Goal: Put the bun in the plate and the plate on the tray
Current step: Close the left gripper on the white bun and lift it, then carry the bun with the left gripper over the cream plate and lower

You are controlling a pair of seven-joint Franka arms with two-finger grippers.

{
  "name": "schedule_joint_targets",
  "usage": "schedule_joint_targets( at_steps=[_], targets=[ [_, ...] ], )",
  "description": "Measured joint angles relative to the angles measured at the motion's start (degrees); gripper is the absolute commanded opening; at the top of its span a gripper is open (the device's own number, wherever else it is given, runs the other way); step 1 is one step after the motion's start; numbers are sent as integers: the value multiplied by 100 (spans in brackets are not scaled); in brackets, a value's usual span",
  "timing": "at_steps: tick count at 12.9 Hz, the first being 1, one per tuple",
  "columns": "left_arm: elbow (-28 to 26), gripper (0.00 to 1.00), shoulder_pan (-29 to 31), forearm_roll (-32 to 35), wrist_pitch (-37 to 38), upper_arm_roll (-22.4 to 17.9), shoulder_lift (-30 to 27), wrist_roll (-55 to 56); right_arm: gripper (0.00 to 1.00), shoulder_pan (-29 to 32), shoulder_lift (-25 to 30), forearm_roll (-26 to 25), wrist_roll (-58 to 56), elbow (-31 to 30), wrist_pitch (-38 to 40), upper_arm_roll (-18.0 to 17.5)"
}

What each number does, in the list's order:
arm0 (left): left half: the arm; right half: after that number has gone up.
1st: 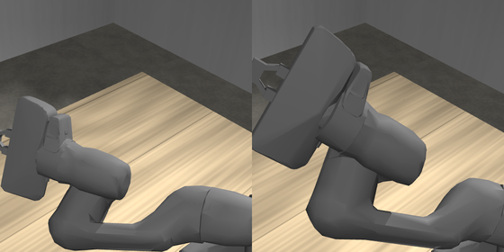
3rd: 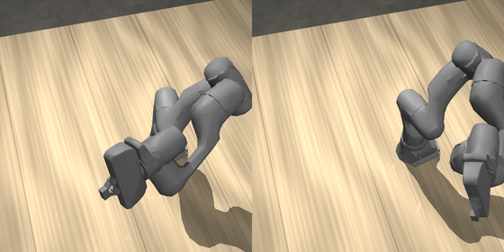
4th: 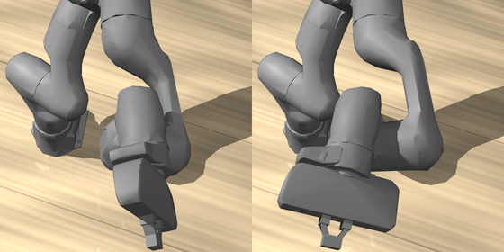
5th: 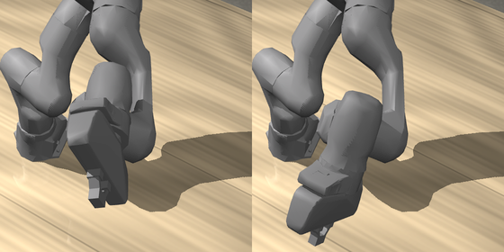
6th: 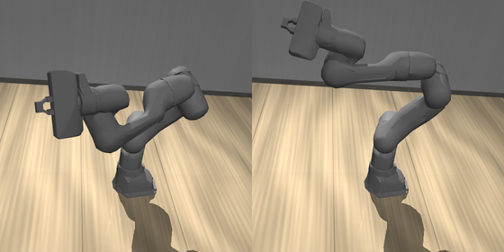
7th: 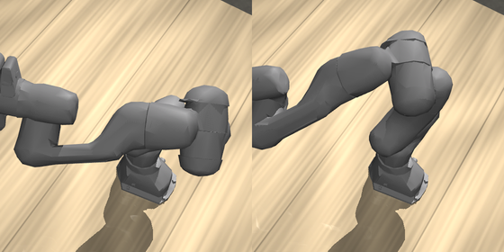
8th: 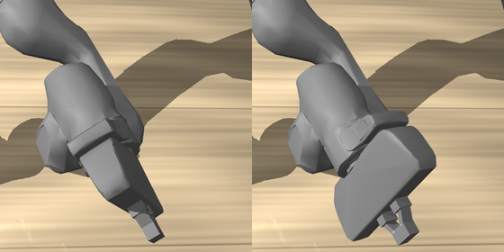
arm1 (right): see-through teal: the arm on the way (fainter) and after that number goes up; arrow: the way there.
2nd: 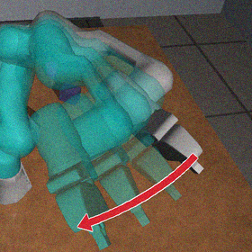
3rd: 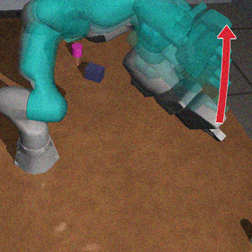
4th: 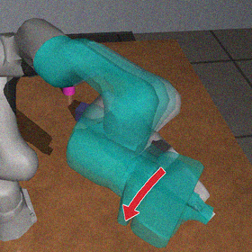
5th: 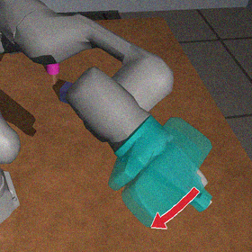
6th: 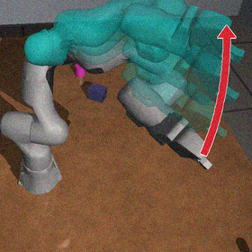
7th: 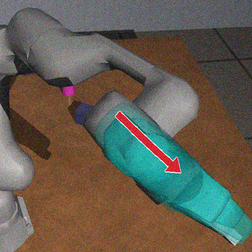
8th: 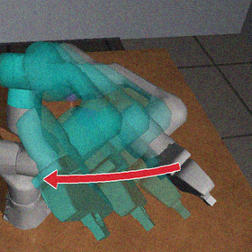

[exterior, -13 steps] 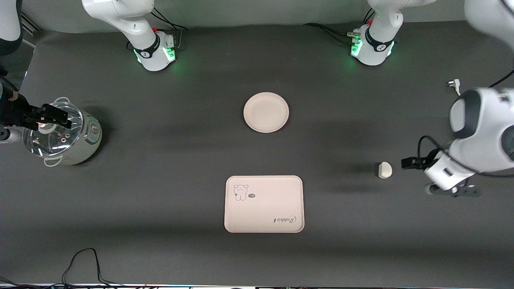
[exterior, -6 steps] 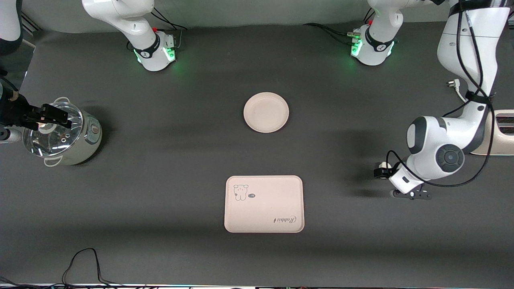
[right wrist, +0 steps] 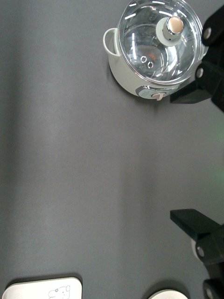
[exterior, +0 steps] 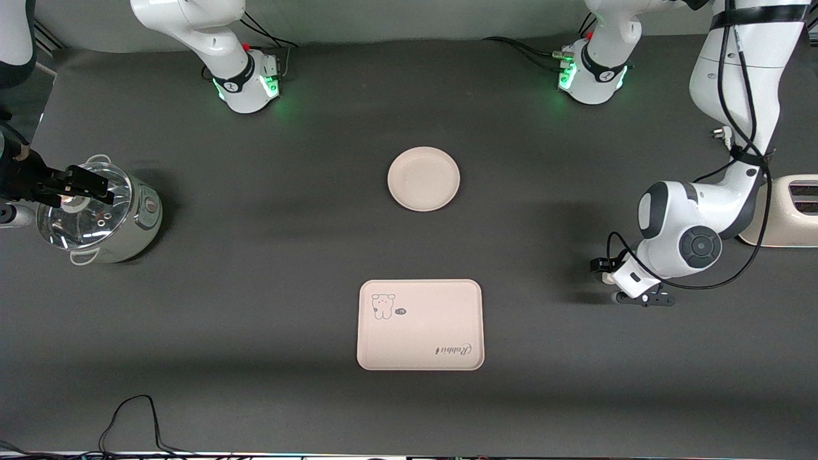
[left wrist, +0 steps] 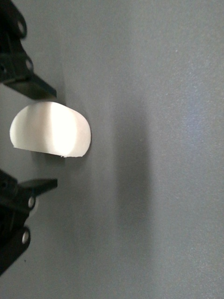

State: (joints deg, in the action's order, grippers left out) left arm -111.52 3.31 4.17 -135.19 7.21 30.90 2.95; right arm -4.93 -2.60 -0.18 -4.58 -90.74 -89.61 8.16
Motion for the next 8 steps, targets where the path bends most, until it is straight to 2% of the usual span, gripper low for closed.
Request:
schedule_joint_targets(
  at_steps=[1, 5, 6, 8],
  targets=[
    [-30, 0, 0, 0, -76, 0, 2, 2, 100, 0, 0, 0, 0, 0, 0, 0],
    [-5, 0, -4, 0, -20, 54, -85, -3, 100, 0, 0, 0, 0, 0, 0, 0],
    [71, 0, -7, -14, 215, 172, -215, -2, 100, 0, 0, 0, 0, 1, 0, 0],
    [414, 0, -66, -218, 1221, 672, -662, 275, 100, 0, 0, 0, 0, 0, 0, 0]
  ],
)
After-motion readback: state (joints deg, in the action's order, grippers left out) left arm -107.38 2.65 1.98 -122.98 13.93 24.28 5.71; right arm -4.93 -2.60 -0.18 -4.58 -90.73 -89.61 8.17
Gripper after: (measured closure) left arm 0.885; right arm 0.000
